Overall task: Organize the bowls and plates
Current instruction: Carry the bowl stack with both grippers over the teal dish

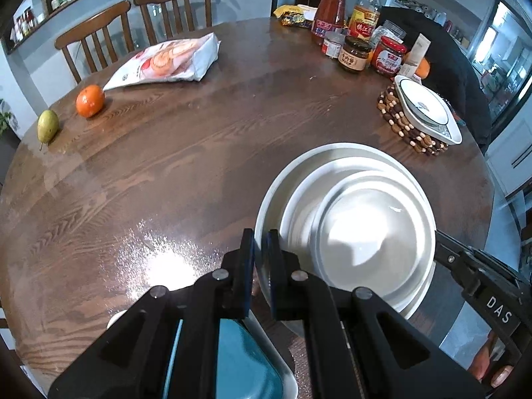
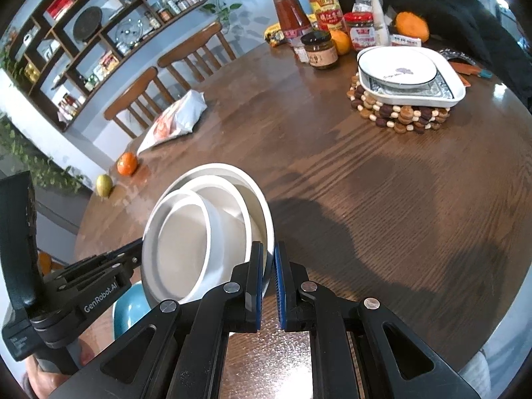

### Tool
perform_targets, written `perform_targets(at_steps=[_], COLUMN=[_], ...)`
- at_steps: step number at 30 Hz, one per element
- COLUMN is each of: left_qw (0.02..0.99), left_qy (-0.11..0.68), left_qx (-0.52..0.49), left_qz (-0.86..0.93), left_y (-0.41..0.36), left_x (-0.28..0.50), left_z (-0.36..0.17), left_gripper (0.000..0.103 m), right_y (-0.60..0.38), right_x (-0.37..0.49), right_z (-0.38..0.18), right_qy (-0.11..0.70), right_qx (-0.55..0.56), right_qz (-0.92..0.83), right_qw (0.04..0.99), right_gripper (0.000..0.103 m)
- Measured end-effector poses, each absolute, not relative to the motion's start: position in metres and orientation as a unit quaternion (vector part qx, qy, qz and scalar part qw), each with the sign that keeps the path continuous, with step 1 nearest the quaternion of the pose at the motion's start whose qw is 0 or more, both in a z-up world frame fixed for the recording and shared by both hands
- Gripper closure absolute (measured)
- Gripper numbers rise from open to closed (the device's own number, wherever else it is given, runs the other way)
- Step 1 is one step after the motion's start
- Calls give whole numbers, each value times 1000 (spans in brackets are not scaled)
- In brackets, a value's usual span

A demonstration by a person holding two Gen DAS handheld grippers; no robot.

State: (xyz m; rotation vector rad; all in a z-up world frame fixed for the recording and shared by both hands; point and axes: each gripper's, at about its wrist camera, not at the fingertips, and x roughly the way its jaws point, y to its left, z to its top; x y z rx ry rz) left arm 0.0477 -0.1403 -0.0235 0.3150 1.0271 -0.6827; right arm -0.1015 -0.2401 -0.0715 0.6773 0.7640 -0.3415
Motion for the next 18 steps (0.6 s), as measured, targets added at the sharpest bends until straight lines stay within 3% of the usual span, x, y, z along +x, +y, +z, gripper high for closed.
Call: perform_targets(at_steps=[18], left_qw=[813], left_qy=[478], left_qx=[136], left_qz=[-303], left_y=[-136], left_x=[43], left_z=[-22], left_gripper=[101], right_y=[-240], right_x=[-96], right_z=[-69], right_qy=[386], right_qx=[301], right_qz=[-138], right_qw=[861], right_gripper=[92])
